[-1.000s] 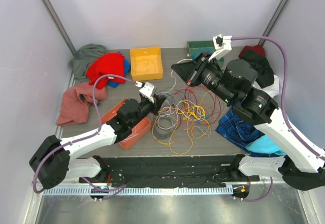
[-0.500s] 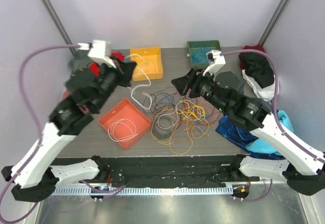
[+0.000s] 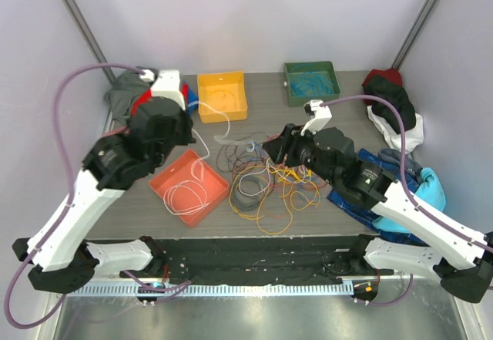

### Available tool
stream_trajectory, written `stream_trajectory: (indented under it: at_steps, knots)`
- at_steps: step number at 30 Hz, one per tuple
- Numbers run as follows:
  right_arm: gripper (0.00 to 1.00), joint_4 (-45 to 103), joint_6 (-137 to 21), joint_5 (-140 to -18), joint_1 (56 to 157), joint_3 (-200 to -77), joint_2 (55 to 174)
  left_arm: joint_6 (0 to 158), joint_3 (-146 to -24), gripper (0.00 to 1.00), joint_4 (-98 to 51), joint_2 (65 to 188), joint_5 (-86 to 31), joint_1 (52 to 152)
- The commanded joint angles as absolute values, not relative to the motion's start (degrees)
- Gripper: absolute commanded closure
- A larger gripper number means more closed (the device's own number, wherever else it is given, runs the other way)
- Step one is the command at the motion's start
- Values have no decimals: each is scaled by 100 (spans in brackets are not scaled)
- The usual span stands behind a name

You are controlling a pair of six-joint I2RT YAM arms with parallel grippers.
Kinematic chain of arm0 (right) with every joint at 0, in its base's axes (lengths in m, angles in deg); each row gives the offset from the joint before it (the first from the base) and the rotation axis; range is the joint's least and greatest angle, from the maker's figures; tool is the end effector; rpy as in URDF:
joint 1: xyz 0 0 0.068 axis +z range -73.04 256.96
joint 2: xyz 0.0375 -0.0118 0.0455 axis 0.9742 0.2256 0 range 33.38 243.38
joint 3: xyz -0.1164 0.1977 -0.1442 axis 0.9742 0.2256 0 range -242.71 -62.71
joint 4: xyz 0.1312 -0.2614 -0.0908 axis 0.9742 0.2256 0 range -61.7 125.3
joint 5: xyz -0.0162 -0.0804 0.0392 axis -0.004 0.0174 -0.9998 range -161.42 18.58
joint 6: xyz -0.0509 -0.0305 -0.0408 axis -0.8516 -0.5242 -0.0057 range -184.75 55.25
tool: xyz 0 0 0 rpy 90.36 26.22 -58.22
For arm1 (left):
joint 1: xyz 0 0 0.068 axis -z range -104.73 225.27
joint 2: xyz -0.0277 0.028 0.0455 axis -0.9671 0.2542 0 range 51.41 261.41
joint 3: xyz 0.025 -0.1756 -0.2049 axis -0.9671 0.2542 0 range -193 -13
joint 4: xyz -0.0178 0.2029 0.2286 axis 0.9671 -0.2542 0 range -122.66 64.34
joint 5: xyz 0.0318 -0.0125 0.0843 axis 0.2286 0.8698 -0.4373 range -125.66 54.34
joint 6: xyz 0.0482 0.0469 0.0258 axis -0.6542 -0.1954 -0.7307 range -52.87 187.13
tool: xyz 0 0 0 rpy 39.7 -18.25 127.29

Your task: Untangle the cables

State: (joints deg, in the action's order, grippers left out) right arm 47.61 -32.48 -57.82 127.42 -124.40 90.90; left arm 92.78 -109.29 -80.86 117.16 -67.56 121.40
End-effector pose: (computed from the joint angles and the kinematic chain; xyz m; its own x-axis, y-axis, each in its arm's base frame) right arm 0.1978 0.2175 0.3814 -0.4636 0.2536 -0.8490 -0.4229 0.7787 0.4635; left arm 0.1937 -0.1561 0.5006 -0.3815 -0.1335 -0.9147 0.1264 0.9727 -0.1947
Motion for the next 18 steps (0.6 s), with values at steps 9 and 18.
stream_trajectory:
  at_steps: [9, 18]
  knots:
    - [48, 4298, -3232, -5490, 12750, -11940, 8691, 9886, -8622, 100, -8464, 11407, -6845, 11703]
    - [48, 4289, -3294, -5393, 12750, -11773, 8735, 9921, -7576, 100, -8121, 11530, -6186, 11105]
